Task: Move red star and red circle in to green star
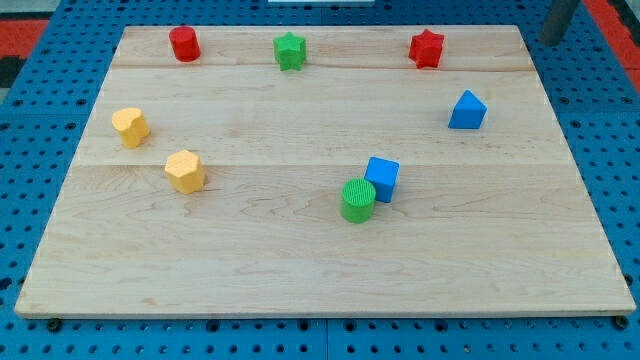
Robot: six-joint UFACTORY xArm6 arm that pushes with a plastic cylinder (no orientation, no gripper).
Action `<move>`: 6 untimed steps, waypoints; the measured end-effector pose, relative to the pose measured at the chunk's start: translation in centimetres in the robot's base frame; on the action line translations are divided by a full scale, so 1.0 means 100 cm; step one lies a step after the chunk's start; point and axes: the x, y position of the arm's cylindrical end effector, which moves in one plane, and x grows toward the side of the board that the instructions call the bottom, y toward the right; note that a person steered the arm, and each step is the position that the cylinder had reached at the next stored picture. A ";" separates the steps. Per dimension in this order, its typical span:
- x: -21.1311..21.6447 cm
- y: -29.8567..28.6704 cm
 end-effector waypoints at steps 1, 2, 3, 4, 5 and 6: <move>0.004 -0.067; 0.004 -0.141; 0.002 -0.156; -0.011 -0.145; -0.012 -0.197; -0.012 -0.262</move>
